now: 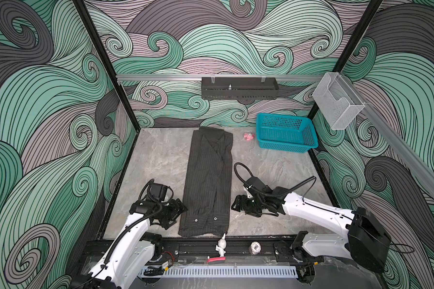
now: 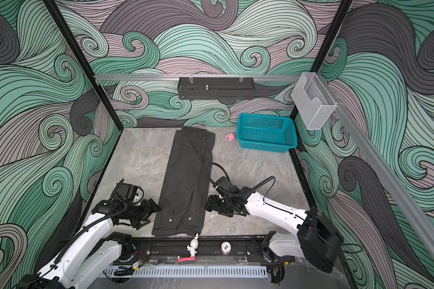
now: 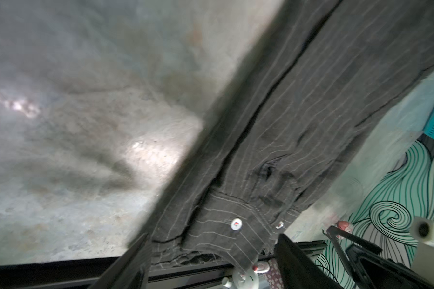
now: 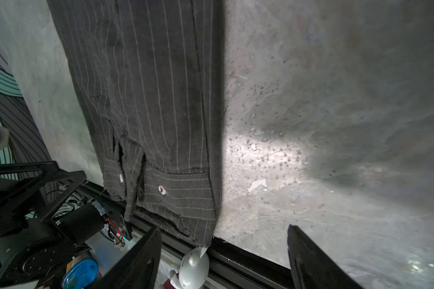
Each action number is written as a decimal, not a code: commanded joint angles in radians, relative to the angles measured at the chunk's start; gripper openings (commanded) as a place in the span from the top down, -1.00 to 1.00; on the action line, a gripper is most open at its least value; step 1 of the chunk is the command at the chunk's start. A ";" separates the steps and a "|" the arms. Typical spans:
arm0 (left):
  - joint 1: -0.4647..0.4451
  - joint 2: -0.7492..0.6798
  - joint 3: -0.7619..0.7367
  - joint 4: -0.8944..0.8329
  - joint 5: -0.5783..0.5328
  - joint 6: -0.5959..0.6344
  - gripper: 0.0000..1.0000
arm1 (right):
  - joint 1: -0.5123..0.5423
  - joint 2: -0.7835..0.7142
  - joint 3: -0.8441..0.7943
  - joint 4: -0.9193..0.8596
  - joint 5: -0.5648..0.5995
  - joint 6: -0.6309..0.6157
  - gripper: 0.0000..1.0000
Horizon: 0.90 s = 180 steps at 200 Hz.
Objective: Fold and stack the long sleeve shirts
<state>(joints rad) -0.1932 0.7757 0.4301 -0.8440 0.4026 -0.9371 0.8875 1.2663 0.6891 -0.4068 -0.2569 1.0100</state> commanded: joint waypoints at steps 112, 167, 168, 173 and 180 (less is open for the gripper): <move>-0.125 -0.126 -0.225 0.079 -0.070 -0.248 -0.44 | 0.269 0.152 -0.132 0.358 0.046 0.403 -0.65; -0.141 -0.135 -0.255 0.114 -0.041 -0.261 0.00 | 0.280 0.272 -0.168 0.573 0.003 0.463 -0.53; -0.141 -0.135 -0.255 0.114 -0.041 -0.261 0.00 | 0.280 0.273 -0.168 0.574 0.003 0.463 -0.53; -0.140 -0.133 -0.254 0.116 -0.039 -0.261 0.03 | 0.280 0.278 -0.167 0.583 0.002 0.465 -0.49; -0.142 -0.132 -0.252 0.120 -0.036 -0.261 0.09 | 0.281 0.278 -0.169 0.595 0.004 0.467 -0.44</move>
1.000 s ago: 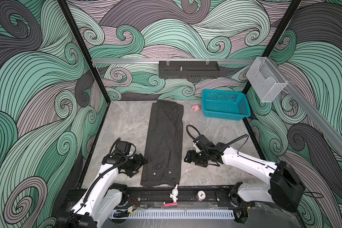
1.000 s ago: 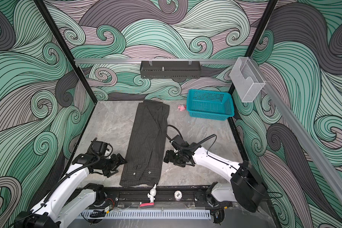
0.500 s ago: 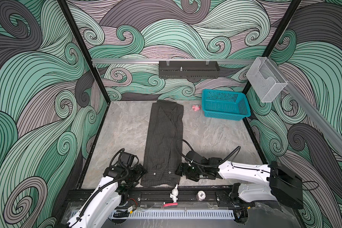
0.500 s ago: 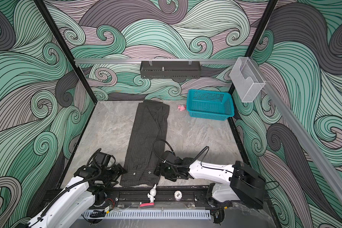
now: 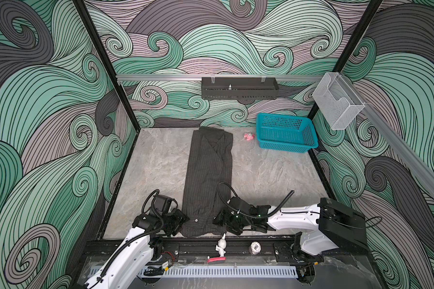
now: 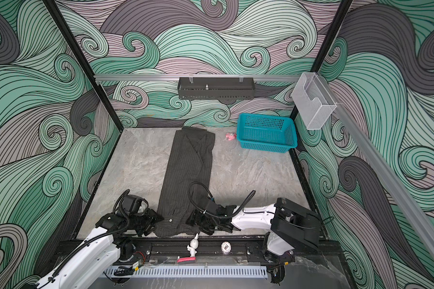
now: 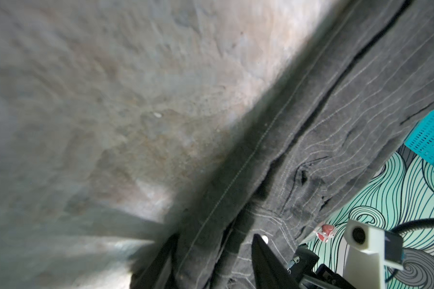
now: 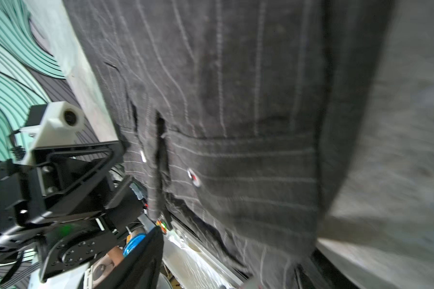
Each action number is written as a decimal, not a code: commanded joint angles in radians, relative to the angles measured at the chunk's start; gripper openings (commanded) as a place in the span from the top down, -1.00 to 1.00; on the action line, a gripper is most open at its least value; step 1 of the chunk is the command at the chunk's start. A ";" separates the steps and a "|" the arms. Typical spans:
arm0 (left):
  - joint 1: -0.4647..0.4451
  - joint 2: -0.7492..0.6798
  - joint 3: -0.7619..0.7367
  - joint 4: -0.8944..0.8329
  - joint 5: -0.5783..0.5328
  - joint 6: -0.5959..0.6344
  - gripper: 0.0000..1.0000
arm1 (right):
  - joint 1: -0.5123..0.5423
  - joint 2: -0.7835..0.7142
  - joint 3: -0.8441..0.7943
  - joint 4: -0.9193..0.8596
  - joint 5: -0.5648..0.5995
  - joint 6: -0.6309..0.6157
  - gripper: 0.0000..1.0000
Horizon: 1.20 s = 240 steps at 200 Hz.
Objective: Fold and stack the long sleeve shirts
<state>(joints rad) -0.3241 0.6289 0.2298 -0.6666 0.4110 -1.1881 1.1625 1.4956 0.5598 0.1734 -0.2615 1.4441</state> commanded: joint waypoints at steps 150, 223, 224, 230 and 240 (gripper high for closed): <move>-0.023 0.146 -0.020 0.108 -0.012 0.026 0.68 | -0.074 0.072 -0.009 -0.062 0.025 -0.086 -0.34; -0.036 0.105 0.038 0.062 0.009 0.051 1.00 | -0.067 0.019 0.018 -0.125 -0.014 -0.125 0.93; -0.036 0.105 0.040 0.062 0.011 0.052 1.00 | -0.066 0.016 0.020 -0.132 -0.015 -0.128 0.94; -0.045 0.095 0.054 0.053 0.016 0.055 1.00 | -0.067 -0.008 0.029 -0.168 -0.017 -0.137 1.00; -0.069 0.084 0.077 0.033 0.021 0.052 1.00 | -0.065 -0.051 0.043 -0.226 -0.019 -0.150 1.00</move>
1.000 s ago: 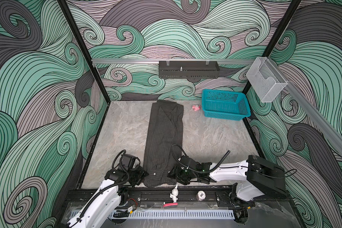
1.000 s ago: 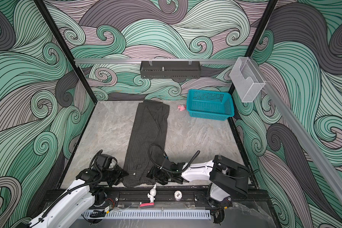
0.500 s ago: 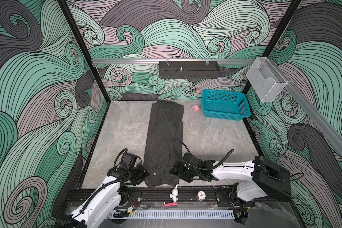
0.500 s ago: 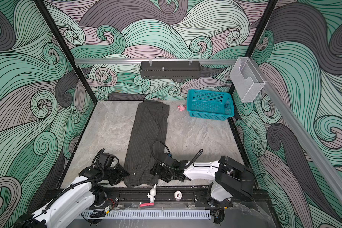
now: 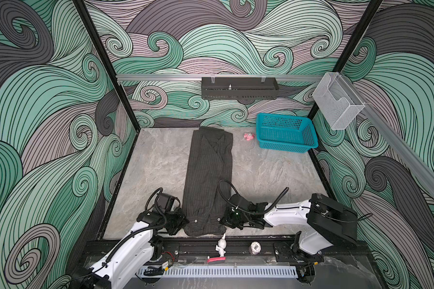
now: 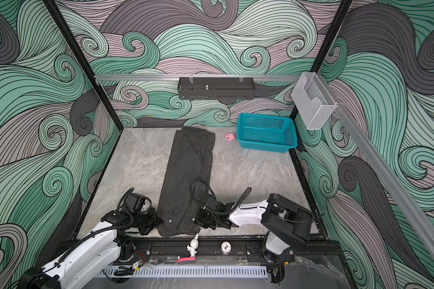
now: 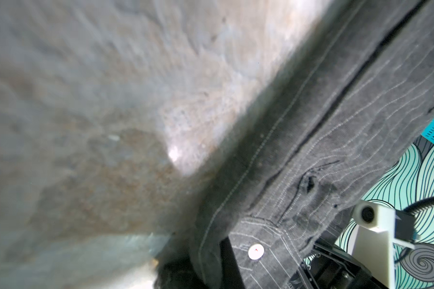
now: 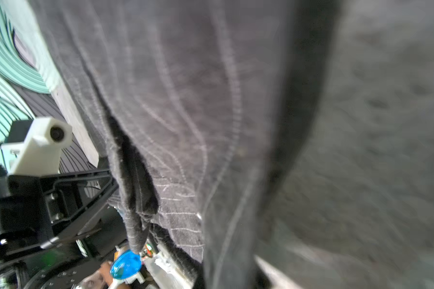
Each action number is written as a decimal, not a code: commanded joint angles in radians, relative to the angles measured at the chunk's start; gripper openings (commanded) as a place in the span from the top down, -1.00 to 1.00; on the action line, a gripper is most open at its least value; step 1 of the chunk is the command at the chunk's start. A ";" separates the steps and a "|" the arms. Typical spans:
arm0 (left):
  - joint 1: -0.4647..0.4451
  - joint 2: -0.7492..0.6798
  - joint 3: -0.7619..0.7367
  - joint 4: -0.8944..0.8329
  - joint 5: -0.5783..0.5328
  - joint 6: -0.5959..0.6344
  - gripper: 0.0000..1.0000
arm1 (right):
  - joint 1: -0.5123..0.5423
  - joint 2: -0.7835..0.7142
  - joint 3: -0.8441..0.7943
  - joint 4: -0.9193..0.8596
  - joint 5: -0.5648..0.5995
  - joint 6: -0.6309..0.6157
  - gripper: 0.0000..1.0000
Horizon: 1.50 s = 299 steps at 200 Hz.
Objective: Fold and stack the long sleeve shirts
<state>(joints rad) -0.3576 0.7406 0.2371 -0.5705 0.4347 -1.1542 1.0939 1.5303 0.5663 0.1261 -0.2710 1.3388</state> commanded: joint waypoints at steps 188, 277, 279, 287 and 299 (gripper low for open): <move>-0.038 0.368 0.626 0.068 -0.024 0.062 1.00 | -0.419 -0.129 0.413 -0.630 -0.327 -0.135 0.87; 0.103 0.839 0.887 0.128 0.141 0.139 1.00 | -0.581 0.267 0.739 -0.683 -0.475 -0.233 0.81; 0.104 0.843 0.892 0.127 0.140 0.141 1.00 | -0.583 0.274 0.745 -0.683 -0.477 -0.234 0.81; 0.115 0.865 0.908 0.120 0.134 0.148 1.00 | -0.593 0.306 0.767 -0.686 -0.480 -0.240 0.81; 0.131 0.891 0.924 0.117 0.127 0.155 1.00 | -0.608 0.347 0.799 -0.685 -0.486 -0.245 0.82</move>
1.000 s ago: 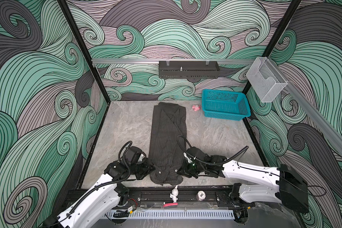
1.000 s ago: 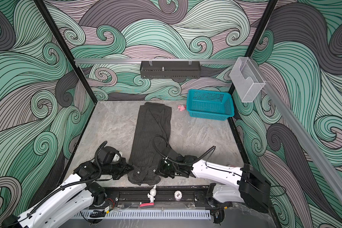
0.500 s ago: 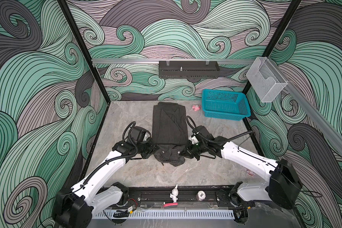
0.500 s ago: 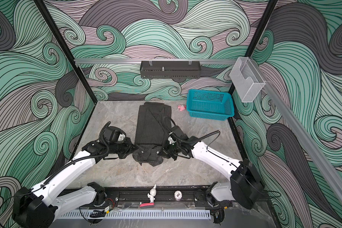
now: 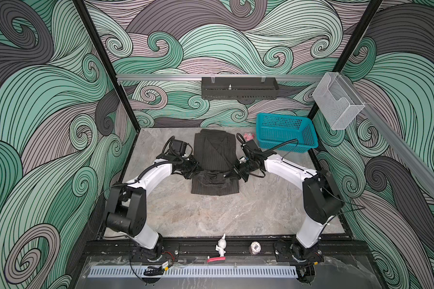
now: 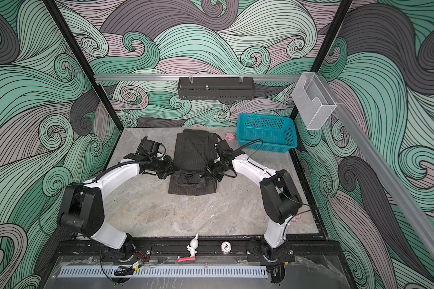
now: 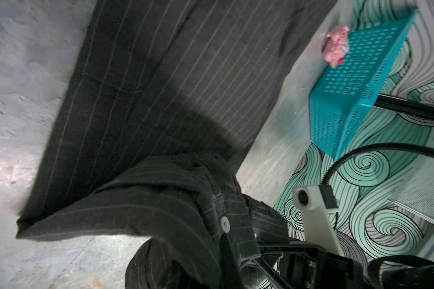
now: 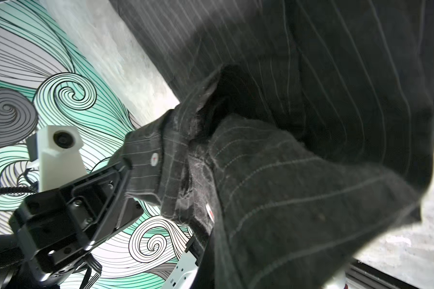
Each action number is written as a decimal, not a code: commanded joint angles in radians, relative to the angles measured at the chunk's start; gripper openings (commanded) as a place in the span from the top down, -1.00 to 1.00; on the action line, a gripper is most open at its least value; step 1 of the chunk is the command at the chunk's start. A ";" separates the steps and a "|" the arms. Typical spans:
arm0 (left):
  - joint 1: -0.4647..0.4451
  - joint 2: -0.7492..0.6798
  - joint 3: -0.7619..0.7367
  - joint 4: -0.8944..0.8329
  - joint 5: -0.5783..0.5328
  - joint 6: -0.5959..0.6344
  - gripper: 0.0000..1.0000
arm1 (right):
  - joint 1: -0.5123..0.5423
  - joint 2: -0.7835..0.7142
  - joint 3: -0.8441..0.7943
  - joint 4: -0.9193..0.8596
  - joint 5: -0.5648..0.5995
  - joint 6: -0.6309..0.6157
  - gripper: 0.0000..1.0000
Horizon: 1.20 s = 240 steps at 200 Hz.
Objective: Fold and stack the long sleeve shirts
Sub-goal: 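Lift the near hem with both grippers and fold it toward the far end, then lay the hem on the folded shirt and open both grippers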
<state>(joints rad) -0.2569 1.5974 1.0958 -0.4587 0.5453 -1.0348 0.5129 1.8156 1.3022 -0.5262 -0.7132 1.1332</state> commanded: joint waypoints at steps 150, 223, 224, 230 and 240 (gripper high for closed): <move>0.089 0.321 0.264 -0.032 0.036 0.083 0.81 | -0.130 0.352 0.272 -0.041 -0.063 -0.080 0.55; 0.127 0.204 0.330 -0.016 0.053 0.106 -0.17 | -0.171 0.221 0.278 -0.034 0.008 -0.181 -0.21; 0.128 0.201 0.332 -0.019 0.051 0.108 -0.18 | -0.172 0.218 0.278 -0.035 0.011 -0.185 -0.21; 0.132 0.178 0.343 -0.037 0.048 0.128 -0.21 | -0.172 0.199 0.278 -0.045 0.030 -0.204 -0.24; 0.138 0.141 0.362 -0.073 0.040 0.156 -0.24 | -0.173 0.169 0.285 -0.079 0.074 -0.241 -0.27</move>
<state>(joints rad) -0.1417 1.8721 1.3766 -0.4747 0.5873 -0.9504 0.3454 2.1002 1.5539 -0.5518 -0.7311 0.9909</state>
